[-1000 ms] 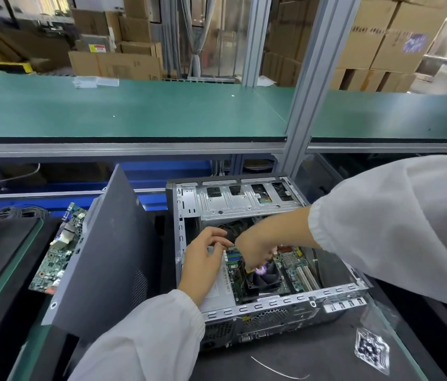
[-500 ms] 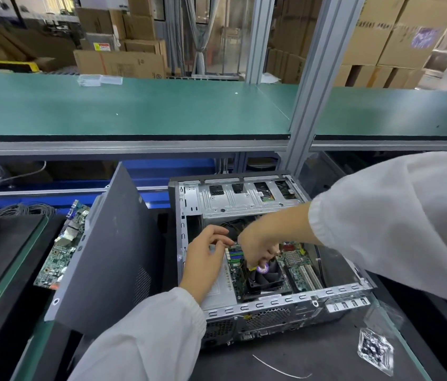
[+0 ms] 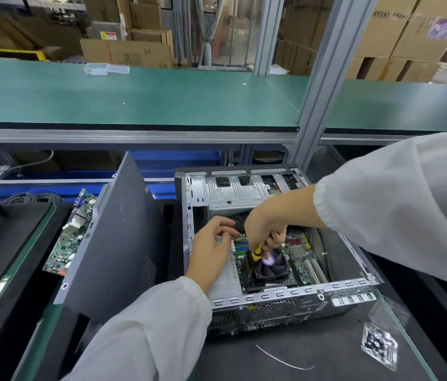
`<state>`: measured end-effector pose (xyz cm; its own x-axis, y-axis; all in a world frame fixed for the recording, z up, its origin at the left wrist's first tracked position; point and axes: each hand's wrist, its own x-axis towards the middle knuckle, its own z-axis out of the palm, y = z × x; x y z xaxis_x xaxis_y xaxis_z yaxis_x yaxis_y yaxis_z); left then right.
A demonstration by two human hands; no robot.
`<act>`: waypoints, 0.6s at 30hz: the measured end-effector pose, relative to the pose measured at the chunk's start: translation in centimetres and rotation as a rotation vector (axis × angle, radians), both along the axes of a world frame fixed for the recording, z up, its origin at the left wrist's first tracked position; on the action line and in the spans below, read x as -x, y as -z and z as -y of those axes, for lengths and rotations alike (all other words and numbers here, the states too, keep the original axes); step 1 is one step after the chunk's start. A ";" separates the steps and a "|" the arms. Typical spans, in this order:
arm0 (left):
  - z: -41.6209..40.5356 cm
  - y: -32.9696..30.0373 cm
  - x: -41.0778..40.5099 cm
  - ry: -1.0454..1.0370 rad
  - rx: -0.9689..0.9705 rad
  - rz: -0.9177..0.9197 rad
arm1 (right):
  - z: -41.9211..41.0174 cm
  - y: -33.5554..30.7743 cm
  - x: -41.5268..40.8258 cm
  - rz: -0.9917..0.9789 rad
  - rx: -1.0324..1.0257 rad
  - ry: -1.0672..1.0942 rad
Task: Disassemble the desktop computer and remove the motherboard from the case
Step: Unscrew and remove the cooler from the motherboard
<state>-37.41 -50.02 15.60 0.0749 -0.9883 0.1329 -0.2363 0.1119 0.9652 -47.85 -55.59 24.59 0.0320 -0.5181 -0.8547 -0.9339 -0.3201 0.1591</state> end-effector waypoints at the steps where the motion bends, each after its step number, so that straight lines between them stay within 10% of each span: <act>1: 0.0 0.0 0.0 -0.001 0.004 0.001 | -0.6 -0.1 0.0 -0.071 0.065 -0.332; 3: 0.2 0.1 0.1 -0.008 0.001 -0.004 | -1.8 0.4 0.3 -0.200 0.243 -1.117; 6: 0.3 0.3 0.0 -0.015 0.006 0.001 | -2.7 0.9 1.5 -0.183 0.404 -1.632; 8: 0.2 0.2 0.0 -0.008 0.006 0.000 | -2.2 0.2 1.7 -0.102 0.461 -1.547; 14: 0.3 0.6 -0.2 0.022 0.006 0.009 | -0.3 0.0 0.7 -0.021 0.119 -0.182; 18: 0.4 0.6 0.2 0.114 0.015 0.083 | -1.5 0.9 1.6 -0.031 0.537 -0.960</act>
